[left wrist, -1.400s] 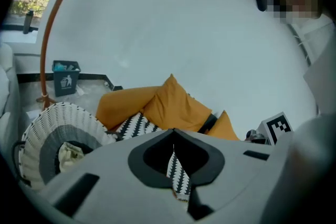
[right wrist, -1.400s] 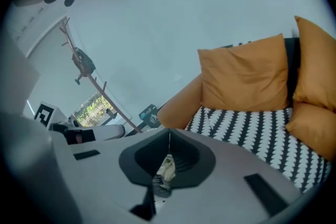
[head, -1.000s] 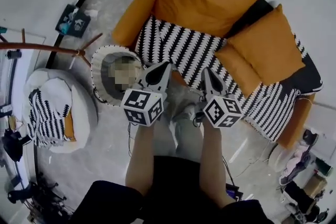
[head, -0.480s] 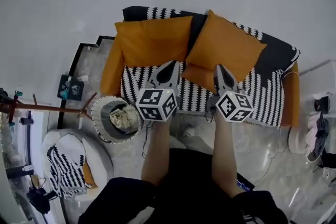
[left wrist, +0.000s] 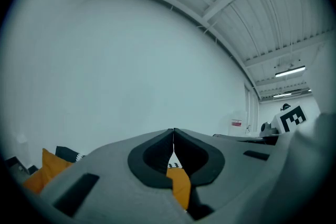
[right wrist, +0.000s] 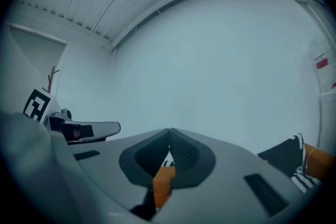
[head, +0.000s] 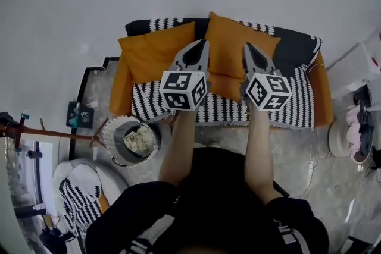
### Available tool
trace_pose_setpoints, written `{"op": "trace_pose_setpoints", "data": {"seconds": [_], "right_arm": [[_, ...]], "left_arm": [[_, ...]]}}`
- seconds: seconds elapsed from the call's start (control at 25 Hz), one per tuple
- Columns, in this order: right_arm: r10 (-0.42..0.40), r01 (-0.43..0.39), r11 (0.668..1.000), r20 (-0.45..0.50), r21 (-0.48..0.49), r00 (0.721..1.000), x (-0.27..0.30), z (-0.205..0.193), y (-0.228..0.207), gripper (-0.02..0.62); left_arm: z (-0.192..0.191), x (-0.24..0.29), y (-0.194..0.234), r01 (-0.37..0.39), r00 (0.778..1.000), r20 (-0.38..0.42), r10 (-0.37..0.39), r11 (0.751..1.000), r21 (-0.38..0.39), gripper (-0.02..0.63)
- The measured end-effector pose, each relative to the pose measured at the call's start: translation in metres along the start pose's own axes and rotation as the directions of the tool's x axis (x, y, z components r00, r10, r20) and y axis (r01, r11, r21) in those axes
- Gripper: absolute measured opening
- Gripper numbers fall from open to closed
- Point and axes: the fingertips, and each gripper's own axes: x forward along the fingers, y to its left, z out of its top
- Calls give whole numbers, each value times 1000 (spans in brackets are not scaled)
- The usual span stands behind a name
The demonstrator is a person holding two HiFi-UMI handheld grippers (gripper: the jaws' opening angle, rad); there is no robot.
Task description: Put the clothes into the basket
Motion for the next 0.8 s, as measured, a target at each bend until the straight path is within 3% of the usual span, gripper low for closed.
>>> {"op": "trace_pose_setpoints", "data": {"seconds": [0.28,0.8], "right_arm": [[-41,41,999,0,-27,999,-23,4,-18,12],[-10,10,998,-9,-66,1000,-18,9,-10,12]], "left_arm": [[-4,4,-33,35,999,-16,-35,999,38,9],[-3,0,-29,-3,1000,-21,4,999,39,9]]}}
